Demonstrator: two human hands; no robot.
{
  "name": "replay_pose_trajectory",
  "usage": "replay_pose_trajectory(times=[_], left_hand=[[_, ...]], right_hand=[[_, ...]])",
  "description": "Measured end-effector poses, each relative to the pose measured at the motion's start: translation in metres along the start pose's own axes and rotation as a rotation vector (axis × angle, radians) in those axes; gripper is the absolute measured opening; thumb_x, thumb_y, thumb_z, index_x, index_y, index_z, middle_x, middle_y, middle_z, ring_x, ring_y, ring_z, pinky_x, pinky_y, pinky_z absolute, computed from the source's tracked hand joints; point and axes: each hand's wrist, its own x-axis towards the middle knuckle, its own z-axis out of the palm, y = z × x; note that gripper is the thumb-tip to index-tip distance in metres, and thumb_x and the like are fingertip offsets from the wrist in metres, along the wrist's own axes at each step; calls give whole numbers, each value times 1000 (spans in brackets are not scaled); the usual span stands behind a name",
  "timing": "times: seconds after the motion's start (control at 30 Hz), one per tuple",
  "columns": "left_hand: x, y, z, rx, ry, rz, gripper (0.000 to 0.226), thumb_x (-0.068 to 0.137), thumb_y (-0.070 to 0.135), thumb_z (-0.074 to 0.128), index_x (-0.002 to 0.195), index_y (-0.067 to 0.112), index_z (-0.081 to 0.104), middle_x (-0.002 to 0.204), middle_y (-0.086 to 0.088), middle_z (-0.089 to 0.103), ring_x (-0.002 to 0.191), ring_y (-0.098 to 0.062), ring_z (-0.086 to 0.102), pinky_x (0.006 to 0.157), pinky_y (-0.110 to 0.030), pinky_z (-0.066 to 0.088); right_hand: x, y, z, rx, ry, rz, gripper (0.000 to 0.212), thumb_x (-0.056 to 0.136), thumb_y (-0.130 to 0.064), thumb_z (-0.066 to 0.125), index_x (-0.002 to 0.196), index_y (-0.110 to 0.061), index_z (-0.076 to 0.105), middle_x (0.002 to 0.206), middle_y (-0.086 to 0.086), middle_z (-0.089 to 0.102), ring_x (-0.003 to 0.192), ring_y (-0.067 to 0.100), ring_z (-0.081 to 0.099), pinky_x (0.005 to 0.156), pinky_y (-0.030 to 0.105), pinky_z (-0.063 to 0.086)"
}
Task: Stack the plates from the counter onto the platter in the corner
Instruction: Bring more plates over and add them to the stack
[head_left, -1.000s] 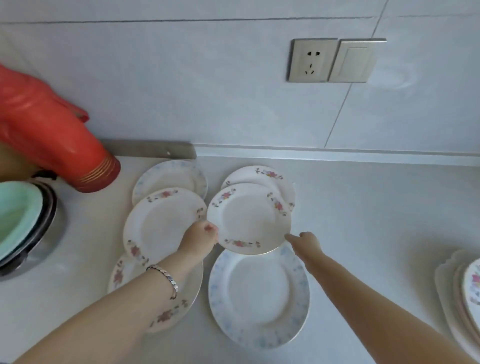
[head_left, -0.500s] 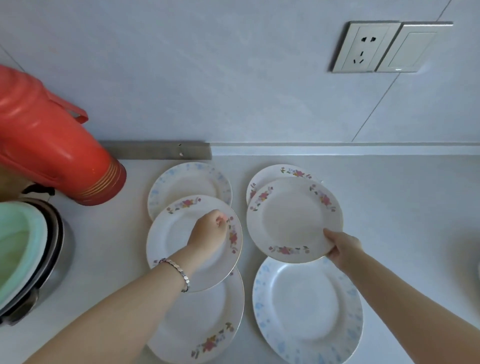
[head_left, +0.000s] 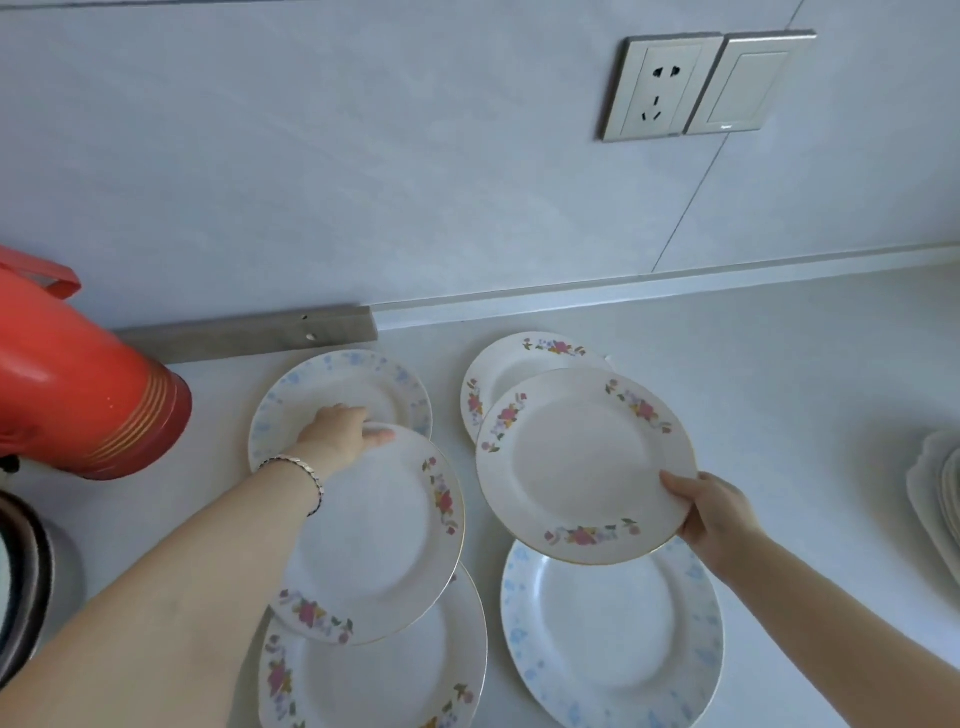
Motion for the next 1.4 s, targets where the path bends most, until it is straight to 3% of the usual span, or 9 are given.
replay_pose_trajectory(times=[0.13, 0.23, 0.5, 0.67, 0.8, 0.97, 1.1, 1.23, 1.4], left_hand=[[2, -11, -11, -108, -94, 45, 47, 84, 57, 53, 69, 14, 43, 76, -1, 48, 80, -22, 52, 73, -33, 40], [-6, -15, -19, -125, -58, 103, 52, 85, 54, 55, 60, 17, 29, 63, 3, 30, 60, -17, 34, 55, -30, 22], [-32, -18, -33, -341, 143, 99, 54, 84, 44, 61, 55, 17, 25, 56, 0, 26, 53, -16, 28, 52, -30, 18], [-68, 19, -44, -707, 240, -59, 51, 89, 45, 53, 54, 18, 28, 46, 1, 25, 42, -16, 25, 41, -21, 22], [-94, 76, -27, -1056, 164, -257, 50, 83, 63, 49, 76, 14, 54, 71, -9, 48, 59, -21, 45, 59, -26, 39], [-120, 183, 6, -1302, 172, -365, 62, 86, 58, 51, 110, 1, 55, 84, -9, 53, 74, -28, 55, 75, -37, 49], [-136, 274, 41, -1284, 239, -382, 56, 86, 59, 49, 80, 4, 56, 82, -13, 57, 74, -28, 55, 63, -31, 43], [-155, 367, 75, -1340, 268, -392, 46, 89, 53, 48, 100, 9, 57, 86, -10, 58, 84, -27, 54, 74, -36, 47], [-176, 454, 103, -1367, 264, -440, 52, 91, 52, 45, 61, 10, 41, 61, -4, 43, 53, -20, 42, 51, -27, 34]], right_hand=[[-6, 2, -5, -12, -10, -1, 5, 86, 2, 54, 83, -1, 55, 86, 15, 61, 74, 28, 58, 62, 36, 48], [-10, 2, -6, -25, -28, 2, 5, 86, 2, 54, 83, -2, 55, 85, 14, 61, 73, 27, 59, 54, 32, 53], [-17, -10, -28, 37, -53, 9, 4, 85, 3, 55, 84, -1, 56, 52, 4, 70, 56, 24, 67, 41, 25, 54], [-18, -26, -62, 98, -31, -61, 8, 85, 2, 54, 81, -5, 55, 48, -1, 68, 47, 15, 67, 40, 21, 52], [-18, -37, -118, 198, 24, -118, 9, 85, 2, 54, 83, -7, 55, 51, -4, 69, 44, 8, 66, 41, 19, 52], [-27, -55, -219, 242, 156, -183, 10, 84, -3, 57, 79, -11, 56, 48, -7, 66, 53, 15, 61, 50, 23, 54], [-30, -59, -317, 327, 278, -203, 11, 85, -4, 57, 76, -10, 55, 45, -6, 65, 42, 10, 62, 41, 18, 52], [-31, -60, -405, 401, 360, -222, 17, 87, -1, 53, 72, -9, 49, 41, -6, 62, 35, 3, 58, 40, 14, 50], [-15, -59, -475, 417, 417, -186, 20, 88, 0, 53, 71, -8, 47, 75, 9, 53, 55, 18, 60, 39, 14, 50]])
